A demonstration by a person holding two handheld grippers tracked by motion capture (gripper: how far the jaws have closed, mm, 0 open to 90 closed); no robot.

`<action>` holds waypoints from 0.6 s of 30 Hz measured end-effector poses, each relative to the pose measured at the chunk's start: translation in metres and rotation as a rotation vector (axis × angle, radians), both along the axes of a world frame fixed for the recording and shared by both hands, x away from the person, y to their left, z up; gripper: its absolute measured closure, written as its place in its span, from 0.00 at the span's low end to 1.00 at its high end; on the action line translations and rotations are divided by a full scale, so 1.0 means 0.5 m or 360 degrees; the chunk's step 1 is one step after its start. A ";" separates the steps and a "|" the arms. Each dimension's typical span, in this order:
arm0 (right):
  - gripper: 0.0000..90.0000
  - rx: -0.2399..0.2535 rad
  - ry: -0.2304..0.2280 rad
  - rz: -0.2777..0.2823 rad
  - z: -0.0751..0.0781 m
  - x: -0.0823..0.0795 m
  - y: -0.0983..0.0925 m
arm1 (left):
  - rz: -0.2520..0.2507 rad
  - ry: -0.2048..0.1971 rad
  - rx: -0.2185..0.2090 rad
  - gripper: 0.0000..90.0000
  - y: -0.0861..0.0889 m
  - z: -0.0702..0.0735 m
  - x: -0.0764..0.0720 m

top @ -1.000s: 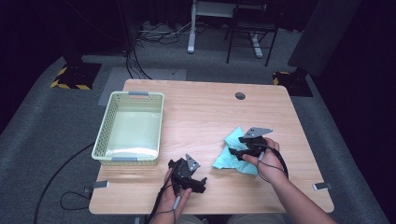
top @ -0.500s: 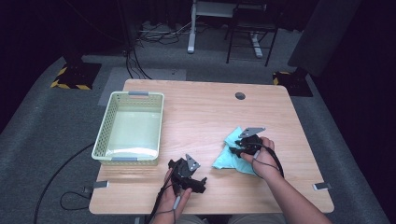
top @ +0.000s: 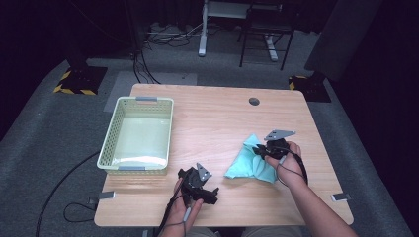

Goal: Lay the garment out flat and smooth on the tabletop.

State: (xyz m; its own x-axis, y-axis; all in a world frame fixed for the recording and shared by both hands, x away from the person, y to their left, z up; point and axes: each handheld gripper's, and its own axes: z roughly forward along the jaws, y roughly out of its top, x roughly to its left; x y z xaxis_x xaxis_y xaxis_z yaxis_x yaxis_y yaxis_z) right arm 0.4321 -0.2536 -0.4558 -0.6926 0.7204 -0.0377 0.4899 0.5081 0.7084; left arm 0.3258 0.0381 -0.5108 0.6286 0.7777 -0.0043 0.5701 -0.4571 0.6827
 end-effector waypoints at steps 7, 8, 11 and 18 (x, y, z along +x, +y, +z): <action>0.86 0.0111 -0.0012 -0.0082 0.020 0.008 -0.055 | 0.0000 0.0000 0.0000 0.00 0.000 0.000 0.000; 0.86 0.0117 -0.0015 -0.0094 0.022 0.010 -0.061 | -0.0002 -0.0001 0.0002 0.00 0.000 0.000 0.000; 0.86 0.0124 -0.0014 -0.0123 0.025 0.017 -0.078 | 0.0000 0.0000 0.0000 0.00 0.000 0.000 0.000; 0.64 0.0112 -0.0046 -0.0366 0.024 0.039 -0.155 | 0.0000 0.0000 -0.0001 0.00 0.000 0.000 0.000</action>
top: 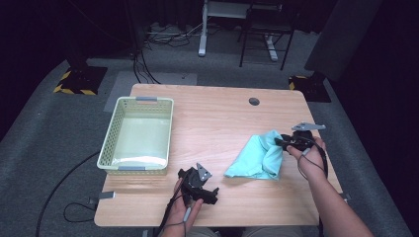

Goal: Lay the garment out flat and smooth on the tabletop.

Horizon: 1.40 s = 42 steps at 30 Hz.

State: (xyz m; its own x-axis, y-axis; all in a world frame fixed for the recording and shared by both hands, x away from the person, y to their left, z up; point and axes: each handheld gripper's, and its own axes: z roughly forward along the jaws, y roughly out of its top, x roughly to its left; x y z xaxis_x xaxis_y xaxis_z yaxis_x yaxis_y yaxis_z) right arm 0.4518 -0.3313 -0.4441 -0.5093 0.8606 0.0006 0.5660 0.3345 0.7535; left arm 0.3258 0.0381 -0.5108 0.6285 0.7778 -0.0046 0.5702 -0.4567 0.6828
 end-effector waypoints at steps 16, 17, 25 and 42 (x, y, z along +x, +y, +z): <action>0.55 0.0086 -0.0071 0.0147 0.005 -0.080 0.032 | 0.0000 0.0000 0.0000 0.00 0.000 0.000 0.000; 0.55 0.0086 -0.0066 0.0169 0.001 -0.085 0.038 | 0.0000 0.0000 -0.0001 0.00 0.000 0.000 0.000; 0.54 0.0031 0.0040 0.0278 -0.045 -0.119 0.072 | 0.0000 0.0000 0.0000 0.00 0.000 0.000 0.000; 0.96 -0.0098 0.0105 0.0321 -0.065 -0.146 0.039 | 0.0011 0.0000 -0.0005 0.00 -0.001 0.000 -0.001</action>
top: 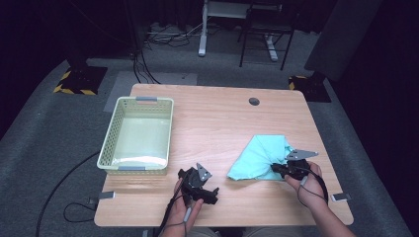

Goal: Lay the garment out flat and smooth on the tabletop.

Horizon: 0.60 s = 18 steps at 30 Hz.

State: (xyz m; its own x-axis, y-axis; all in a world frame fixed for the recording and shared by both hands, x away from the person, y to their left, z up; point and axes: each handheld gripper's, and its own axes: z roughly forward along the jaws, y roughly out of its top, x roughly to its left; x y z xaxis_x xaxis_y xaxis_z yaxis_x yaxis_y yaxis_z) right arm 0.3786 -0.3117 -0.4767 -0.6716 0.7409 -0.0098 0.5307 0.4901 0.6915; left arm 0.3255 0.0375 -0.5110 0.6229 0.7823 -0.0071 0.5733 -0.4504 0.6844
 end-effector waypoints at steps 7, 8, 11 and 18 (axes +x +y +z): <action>0.96 0.0030 -0.0036 0.0005 0.032 0.007 0.001 | 0.0003 -0.0001 0.0000 0.00 0.000 0.000 0.000; 0.96 0.0034 -0.0042 0.0014 0.039 0.009 0.006 | 0.0005 -0.0001 -0.0001 0.00 -0.001 0.000 0.000; 0.96 0.0040 -0.0060 0.0047 0.059 0.022 0.030 | 0.0005 -0.0001 0.0000 0.00 -0.001 0.000 0.000; 0.96 -0.0024 -0.0104 0.0159 0.113 0.079 0.130 | 0.0013 0.0000 -0.0004 0.00 -0.001 0.000 -0.001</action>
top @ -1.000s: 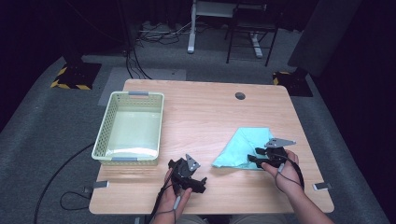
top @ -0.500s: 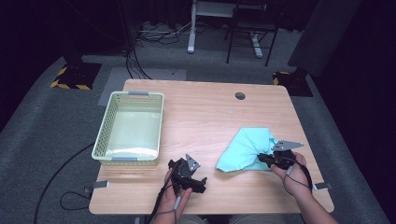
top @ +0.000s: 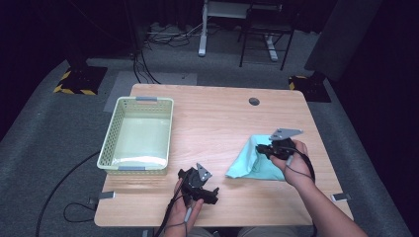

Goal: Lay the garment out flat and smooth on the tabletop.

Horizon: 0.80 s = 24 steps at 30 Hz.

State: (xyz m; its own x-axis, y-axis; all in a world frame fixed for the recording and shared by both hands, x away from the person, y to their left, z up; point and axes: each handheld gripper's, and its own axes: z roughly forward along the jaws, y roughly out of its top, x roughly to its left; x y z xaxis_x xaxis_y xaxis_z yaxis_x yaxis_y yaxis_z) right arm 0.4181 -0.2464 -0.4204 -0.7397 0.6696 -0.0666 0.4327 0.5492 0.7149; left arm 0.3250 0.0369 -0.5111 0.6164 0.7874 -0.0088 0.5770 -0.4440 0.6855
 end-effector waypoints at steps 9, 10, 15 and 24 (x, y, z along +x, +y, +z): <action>0.65 0.0137 -0.0092 -0.0031 0.051 0.097 0.146 | 0.0001 -0.0002 0.0004 0.00 0.003 0.000 -0.003; 0.64 0.0159 -0.0087 -0.0023 0.054 0.096 0.148 | -0.0001 -0.0004 0.0004 0.00 0.003 0.000 -0.003; 0.61 0.0144 -0.0078 -0.0055 0.041 0.081 0.104 | 0.0001 -0.0001 0.0002 0.00 0.003 0.000 -0.003; 0.61 0.0104 0.0028 -0.0158 -0.016 0.056 -0.003 | 0.0002 0.0001 0.0006 0.00 0.002 0.000 0.000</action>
State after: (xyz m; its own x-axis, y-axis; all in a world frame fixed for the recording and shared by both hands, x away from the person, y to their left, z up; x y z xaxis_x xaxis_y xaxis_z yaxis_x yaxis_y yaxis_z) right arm 0.4462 -0.2482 -0.4284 -0.6702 0.7421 -0.0083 0.4953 0.4557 0.7396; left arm 0.3251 0.0378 -0.5109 0.6154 0.7882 -0.0062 0.5778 -0.4457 0.6837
